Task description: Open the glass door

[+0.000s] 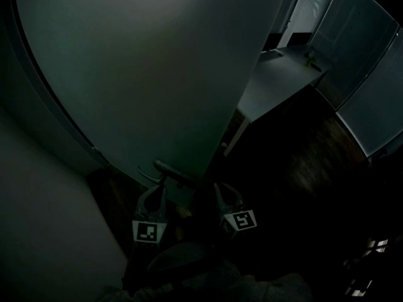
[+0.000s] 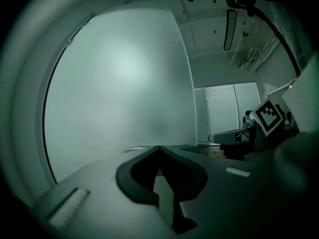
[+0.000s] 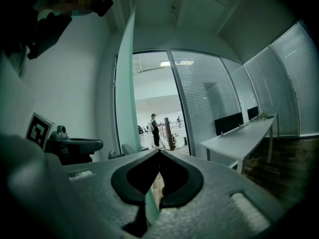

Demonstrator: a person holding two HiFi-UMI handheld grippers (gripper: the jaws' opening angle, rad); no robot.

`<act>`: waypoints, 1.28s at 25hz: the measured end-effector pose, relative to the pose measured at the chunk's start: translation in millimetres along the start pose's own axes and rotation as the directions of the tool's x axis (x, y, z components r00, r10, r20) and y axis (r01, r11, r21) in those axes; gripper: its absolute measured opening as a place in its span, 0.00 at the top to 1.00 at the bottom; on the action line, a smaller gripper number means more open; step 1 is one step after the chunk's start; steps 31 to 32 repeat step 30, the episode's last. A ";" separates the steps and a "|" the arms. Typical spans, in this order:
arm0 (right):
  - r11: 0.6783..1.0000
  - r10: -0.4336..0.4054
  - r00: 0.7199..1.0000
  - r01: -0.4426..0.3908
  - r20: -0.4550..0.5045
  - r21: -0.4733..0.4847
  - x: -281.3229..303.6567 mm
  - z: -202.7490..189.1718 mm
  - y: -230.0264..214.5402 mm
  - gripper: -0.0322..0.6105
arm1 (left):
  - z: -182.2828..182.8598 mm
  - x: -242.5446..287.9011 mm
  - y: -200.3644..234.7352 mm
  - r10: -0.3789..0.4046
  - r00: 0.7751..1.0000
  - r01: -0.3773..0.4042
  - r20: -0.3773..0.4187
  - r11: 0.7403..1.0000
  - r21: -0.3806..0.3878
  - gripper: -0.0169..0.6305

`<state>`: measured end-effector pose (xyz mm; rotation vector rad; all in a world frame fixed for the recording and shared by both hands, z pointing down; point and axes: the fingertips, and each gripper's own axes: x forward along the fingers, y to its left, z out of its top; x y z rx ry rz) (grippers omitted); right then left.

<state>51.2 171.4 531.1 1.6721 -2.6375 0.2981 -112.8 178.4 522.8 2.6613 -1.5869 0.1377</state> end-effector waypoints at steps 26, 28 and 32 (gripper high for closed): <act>1.000 0.019 1.000 -0.019 -0.013 -0.012 9.9 -6.5 -2.9 0.95 | -2.9 8.5 4.8 0.009 1.000 -0.009 -0.008 0.999 0.031 0.97; 1.000 0.018 1.000 -0.018 -0.012 -0.013 10.6 -6.5 -4.7 0.95 | -2.5 10.0 4.7 0.009 1.000 -0.009 -0.009 0.999 0.037 0.97; 1.000 0.017 1.000 -0.017 -0.011 -0.013 11.3 -5.8 -6.3 0.95 | -1.9 11.8 4.7 0.010 1.000 -0.010 -0.008 0.999 0.040 0.97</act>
